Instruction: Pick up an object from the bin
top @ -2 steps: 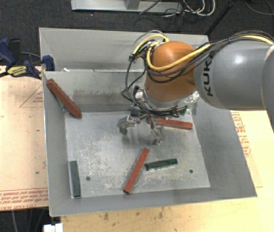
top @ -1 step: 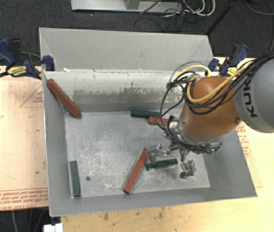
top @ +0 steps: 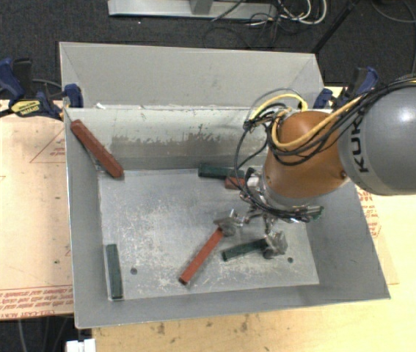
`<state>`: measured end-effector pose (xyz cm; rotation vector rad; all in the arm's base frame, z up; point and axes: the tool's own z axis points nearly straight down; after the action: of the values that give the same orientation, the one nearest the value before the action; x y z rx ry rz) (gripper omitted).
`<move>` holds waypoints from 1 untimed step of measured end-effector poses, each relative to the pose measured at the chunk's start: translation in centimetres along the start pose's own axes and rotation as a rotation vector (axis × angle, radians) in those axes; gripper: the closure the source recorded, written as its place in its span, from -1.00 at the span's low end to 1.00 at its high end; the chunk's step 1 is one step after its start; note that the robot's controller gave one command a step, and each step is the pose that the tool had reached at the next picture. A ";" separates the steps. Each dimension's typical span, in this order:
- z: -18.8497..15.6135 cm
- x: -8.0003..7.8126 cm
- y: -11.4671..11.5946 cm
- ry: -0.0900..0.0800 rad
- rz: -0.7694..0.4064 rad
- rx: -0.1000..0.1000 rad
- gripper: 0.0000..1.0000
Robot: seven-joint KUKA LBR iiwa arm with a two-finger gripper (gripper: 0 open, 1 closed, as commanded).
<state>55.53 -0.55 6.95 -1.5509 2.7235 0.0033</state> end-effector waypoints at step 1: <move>-0.3 0.0 -0.1 0.001 -0.001 0.004 1.00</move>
Offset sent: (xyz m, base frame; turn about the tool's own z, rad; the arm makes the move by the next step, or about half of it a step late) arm 0.0000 0.0000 0.0000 0.0000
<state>55.59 -0.63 7.26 -1.5520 2.7213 -0.0030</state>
